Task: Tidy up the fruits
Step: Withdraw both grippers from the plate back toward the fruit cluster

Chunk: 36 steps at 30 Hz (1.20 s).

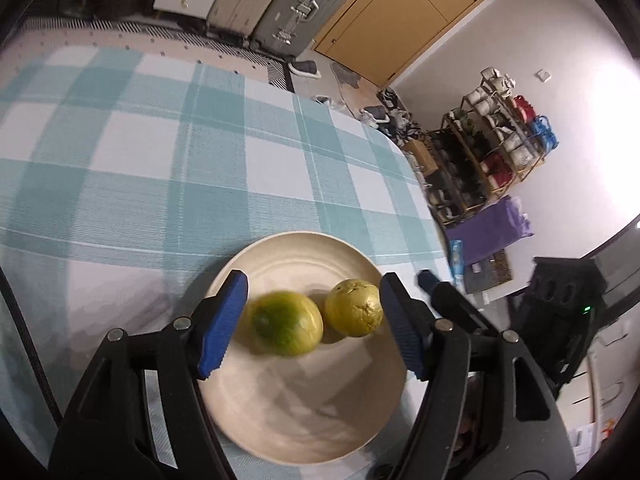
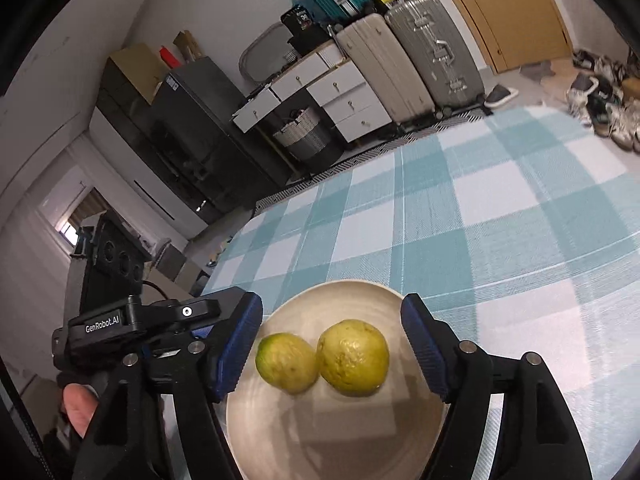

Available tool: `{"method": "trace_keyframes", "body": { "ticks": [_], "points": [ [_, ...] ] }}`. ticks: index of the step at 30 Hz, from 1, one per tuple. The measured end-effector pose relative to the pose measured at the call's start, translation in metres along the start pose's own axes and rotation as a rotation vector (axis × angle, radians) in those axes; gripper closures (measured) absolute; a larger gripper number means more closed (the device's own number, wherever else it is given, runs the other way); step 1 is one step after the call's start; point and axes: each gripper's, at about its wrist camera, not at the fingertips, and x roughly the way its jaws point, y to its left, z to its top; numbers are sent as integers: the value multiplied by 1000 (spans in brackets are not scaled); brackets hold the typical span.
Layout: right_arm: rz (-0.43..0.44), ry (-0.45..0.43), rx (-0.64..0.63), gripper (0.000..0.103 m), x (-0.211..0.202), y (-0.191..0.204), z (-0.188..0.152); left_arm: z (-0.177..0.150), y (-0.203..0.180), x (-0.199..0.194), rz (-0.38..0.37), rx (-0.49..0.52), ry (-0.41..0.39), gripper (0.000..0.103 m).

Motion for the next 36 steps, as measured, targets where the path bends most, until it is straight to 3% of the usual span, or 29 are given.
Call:
{"method": "trace_keyframes", "body": {
  "ticks": [2,6,8,13,26,32,36],
  "points": [
    [-11,-8,-16,21,-6,3,0,-5,-3,-13,46,27,-24,35],
    [-32,-35,-63,18,-25,14,-4,-17,-9,-35,128,76,-68,31],
    [-57,-40,-84,8,-32,18,-7,-24,-14,-48,187,110,-95,28],
    [-79,-66,-143,4,-52,30,-17,-43,-29,-69,285,187,-145,24],
    [-109,-134,-256,0,-97,60,-47,-94,-54,-115,352,230,-220,17],
    [-78,-149,-275,0,-115,74,-67,-119,-54,-129,382,237,-238,15],
    [-95,-171,-327,0,-126,86,-82,-140,-56,-137,434,254,-252,14]
  ]
}}
